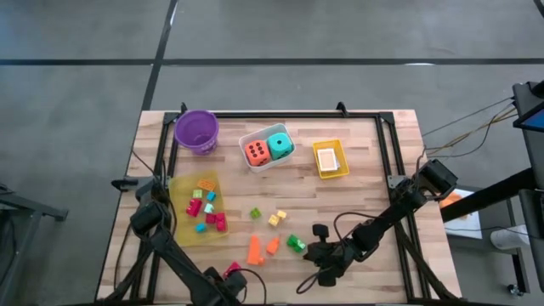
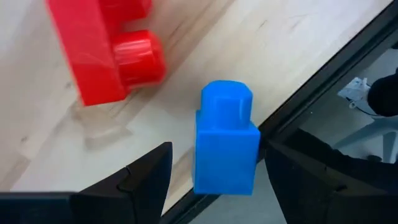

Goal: Pick & Place Toys
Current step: Put the blue game piece into the light yellow bin

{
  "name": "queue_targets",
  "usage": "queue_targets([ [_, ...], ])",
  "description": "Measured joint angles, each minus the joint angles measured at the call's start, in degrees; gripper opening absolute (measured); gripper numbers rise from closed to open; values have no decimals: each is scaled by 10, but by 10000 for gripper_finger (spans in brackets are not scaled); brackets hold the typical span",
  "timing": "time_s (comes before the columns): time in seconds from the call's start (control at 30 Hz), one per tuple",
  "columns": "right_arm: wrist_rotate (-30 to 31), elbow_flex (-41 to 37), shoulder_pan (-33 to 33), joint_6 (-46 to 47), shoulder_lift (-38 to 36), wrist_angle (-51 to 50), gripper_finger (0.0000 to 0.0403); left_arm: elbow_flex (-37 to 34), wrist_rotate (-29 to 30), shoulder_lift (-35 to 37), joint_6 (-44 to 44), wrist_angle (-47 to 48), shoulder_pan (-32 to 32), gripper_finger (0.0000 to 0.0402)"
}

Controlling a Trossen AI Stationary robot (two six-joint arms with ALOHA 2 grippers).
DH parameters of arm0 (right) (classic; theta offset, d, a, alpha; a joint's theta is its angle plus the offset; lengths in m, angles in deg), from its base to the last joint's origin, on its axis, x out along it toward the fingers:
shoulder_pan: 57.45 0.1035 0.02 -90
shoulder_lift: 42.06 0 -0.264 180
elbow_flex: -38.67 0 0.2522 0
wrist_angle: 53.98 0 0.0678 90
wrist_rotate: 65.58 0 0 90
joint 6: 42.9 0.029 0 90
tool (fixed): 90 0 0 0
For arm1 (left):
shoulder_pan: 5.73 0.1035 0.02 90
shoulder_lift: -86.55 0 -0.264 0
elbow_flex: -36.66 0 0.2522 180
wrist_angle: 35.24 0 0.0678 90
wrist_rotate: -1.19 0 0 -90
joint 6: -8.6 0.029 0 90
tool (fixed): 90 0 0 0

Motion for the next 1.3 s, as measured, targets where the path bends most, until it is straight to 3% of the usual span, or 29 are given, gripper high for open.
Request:
queue_targets([
  [0.5,-2,0,4,-1,0,0,15,-73,-52,3,-22,-70,2,242],
  [0.63,-3,0,6,-1,0,0,15,-73,-55,3,-22,-68,2,202],
  [0.8,-3,0,7,-1,0,0,15,-73,-60,3,-8,-68,2,120],
  [1.1,-3,0,7,0,0,0,15,-71,-61,6,-5,-65,5,120],
  [1.3,-3,0,13,0,0,2,15,-72,-48,64,13,-51,6,120],
])
